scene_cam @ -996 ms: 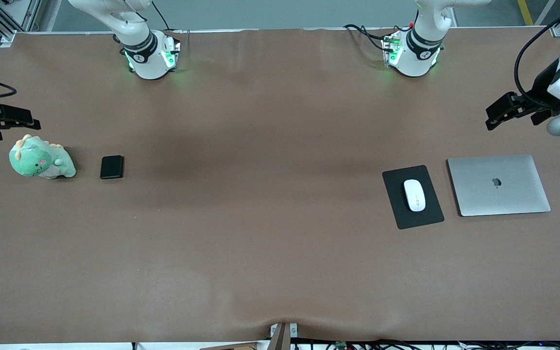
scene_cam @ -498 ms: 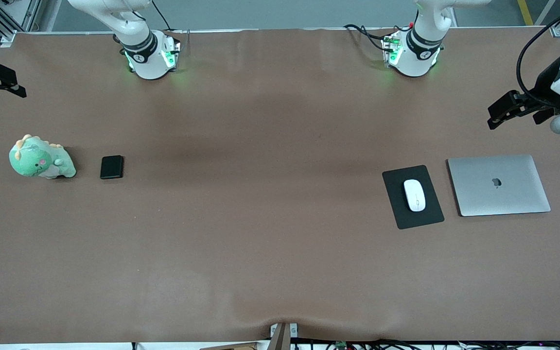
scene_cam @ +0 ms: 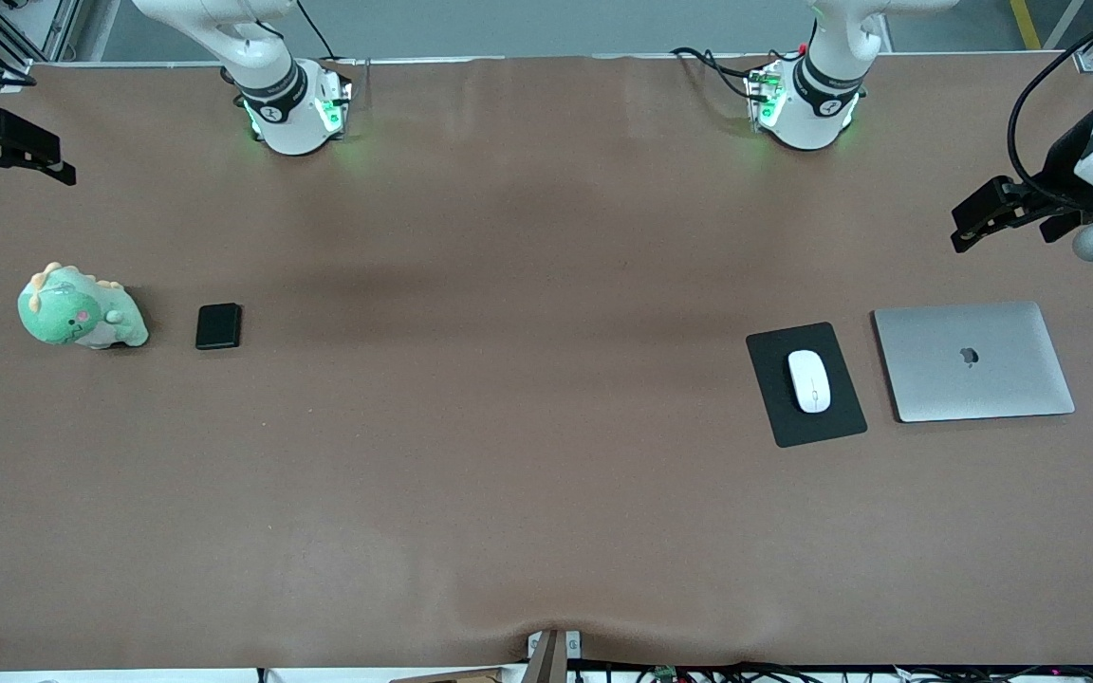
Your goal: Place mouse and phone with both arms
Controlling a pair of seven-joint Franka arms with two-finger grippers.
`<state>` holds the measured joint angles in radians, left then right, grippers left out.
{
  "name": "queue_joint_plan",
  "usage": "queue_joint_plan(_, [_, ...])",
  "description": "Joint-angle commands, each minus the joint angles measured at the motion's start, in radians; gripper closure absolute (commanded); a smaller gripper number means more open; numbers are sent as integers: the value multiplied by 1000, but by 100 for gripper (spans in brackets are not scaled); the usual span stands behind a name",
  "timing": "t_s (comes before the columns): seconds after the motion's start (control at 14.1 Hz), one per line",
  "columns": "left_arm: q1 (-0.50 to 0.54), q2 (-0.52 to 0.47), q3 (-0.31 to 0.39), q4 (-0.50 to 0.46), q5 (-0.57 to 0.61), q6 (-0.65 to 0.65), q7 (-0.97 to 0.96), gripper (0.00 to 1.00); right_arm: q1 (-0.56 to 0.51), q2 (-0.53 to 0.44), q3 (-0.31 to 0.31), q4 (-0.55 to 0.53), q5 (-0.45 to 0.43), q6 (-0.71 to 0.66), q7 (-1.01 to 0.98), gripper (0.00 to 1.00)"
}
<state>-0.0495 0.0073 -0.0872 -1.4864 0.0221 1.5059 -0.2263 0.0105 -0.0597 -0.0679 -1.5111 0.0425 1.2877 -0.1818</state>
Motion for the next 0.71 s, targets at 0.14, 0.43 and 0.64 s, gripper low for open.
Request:
queue_joint_plan(0.14, [5,-10,-6,6,21,-13,16,0,-40,-26,22,-31,2,-5,24,0])
queue_joint_plan(0.43, [5,-10,-8,5,21,-13,16,0,-38,-20,23,-18,-25,-1,18,0])
queue_joint_plan(0.64, [5,-10,-9,5,21,-13,15,0,-21,-20,23,-15,-68,-4,21,0])
